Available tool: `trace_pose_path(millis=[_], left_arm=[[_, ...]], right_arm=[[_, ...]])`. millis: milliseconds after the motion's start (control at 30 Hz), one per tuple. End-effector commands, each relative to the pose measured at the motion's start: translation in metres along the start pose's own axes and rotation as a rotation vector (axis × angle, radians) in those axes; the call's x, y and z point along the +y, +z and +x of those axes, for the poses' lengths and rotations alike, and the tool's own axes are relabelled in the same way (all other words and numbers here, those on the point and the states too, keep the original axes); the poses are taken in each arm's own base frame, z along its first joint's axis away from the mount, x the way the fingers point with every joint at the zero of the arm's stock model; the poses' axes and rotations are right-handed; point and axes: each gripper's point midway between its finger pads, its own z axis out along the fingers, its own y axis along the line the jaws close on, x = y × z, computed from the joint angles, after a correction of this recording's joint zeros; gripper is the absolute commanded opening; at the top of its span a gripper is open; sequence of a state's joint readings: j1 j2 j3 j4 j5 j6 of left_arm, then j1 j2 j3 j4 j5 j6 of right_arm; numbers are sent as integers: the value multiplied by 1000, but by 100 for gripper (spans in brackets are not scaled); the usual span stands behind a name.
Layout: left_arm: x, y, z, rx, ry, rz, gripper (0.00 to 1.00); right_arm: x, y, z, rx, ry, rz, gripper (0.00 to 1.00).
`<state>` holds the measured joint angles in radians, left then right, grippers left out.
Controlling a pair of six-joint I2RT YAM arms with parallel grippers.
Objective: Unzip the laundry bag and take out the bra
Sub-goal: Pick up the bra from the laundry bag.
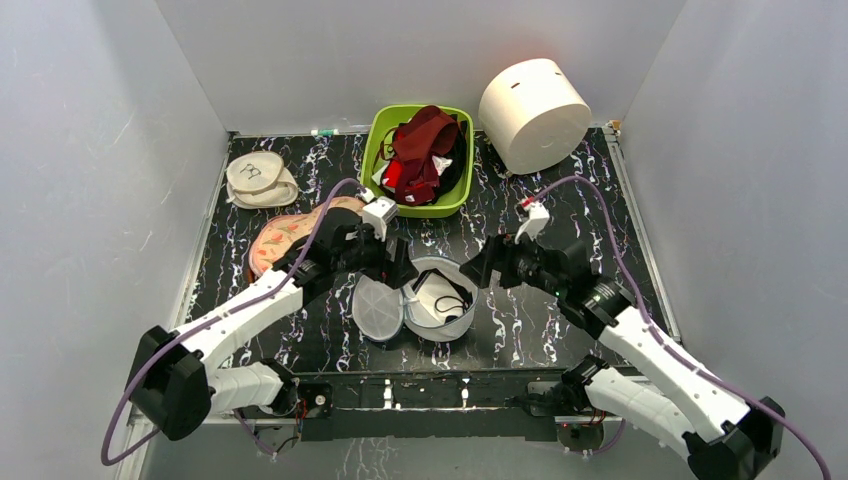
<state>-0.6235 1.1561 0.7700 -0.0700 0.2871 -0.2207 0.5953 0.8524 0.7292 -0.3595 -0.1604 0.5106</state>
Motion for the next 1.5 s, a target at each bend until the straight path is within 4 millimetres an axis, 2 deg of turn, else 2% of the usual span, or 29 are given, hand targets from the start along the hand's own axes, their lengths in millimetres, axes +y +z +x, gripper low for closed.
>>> trace_pose_path(millis=[0, 167, 300, 400, 500, 700, 833, 1167, 1467], left_arm=[[-20, 7, -9, 24, -4, 113, 87], [-21, 17, 1, 92, -19, 139, 73], [-25, 18, 6, 107, -12, 163, 50], [-30, 19, 6, 107, 1, 178, 40], [-34, 20, 6, 112, 5, 202, 31], [-37, 20, 4, 106, 5, 217, 23], [-40, 18, 3, 101, 5, 233, 20], [-46, 16, 0, 88, 9, 260, 7], [-48, 17, 2, 97, 4, 270, 0]], right_arm=[[13, -15, 3, -29, 21, -63, 76], [29, -13, 5, -14, -26, -120, 66], [46, -6, 8, -4, -87, -139, 59], [55, 6, 21, 51, -148, -119, 53], [51, 20, 35, 89, -216, -22, 48], [34, 45, 54, 157, -322, 140, 41], [14, 50, 57, 155, -369, 294, 37], [-19, 52, 64, 162, -438, 485, 49], [-11, 78, 63, 87, -465, 425, 48]])
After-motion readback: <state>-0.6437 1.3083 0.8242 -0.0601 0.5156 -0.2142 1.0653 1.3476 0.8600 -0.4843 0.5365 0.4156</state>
